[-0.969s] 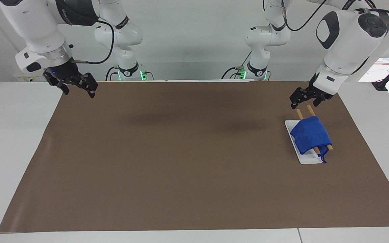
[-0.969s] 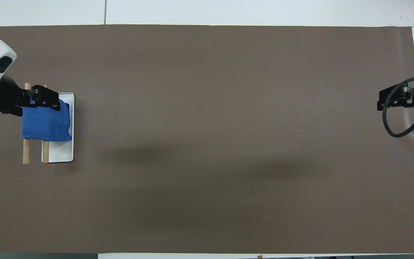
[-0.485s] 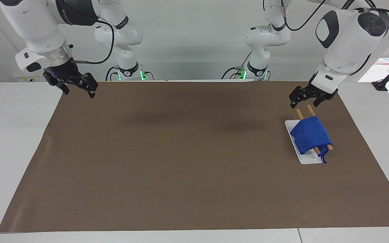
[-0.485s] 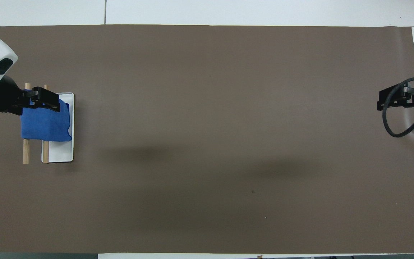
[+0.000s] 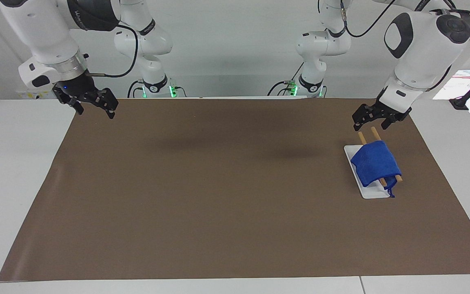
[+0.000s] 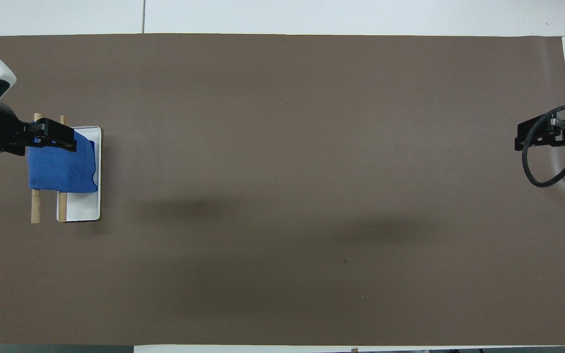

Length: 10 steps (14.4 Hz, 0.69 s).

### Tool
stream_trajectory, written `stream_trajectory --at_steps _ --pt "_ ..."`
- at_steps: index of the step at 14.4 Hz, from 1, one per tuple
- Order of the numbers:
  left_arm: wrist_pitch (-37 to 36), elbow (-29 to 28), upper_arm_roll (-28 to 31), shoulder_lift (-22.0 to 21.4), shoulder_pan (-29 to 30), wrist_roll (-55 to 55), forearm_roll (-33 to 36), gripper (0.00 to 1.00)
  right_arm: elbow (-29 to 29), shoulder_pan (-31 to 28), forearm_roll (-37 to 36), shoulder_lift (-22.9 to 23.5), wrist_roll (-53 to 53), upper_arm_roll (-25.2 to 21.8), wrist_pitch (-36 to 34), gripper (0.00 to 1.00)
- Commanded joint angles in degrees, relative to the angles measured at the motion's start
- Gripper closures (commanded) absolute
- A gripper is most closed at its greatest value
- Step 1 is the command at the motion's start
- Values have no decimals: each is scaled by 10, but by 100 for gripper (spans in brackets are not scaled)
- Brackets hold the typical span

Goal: Right arm passes towel to left arm to hang

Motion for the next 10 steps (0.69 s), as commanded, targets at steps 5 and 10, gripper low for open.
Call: stream_trajectory --at_steps 5,10 --pt "12 -10 2 -13 8 35 0 0 -11 -3 4 -10 -13 2 12 0" --pt "12 -10 2 -14 8 31 0 0 -11 -2 4 -10 -14 2 12 0"
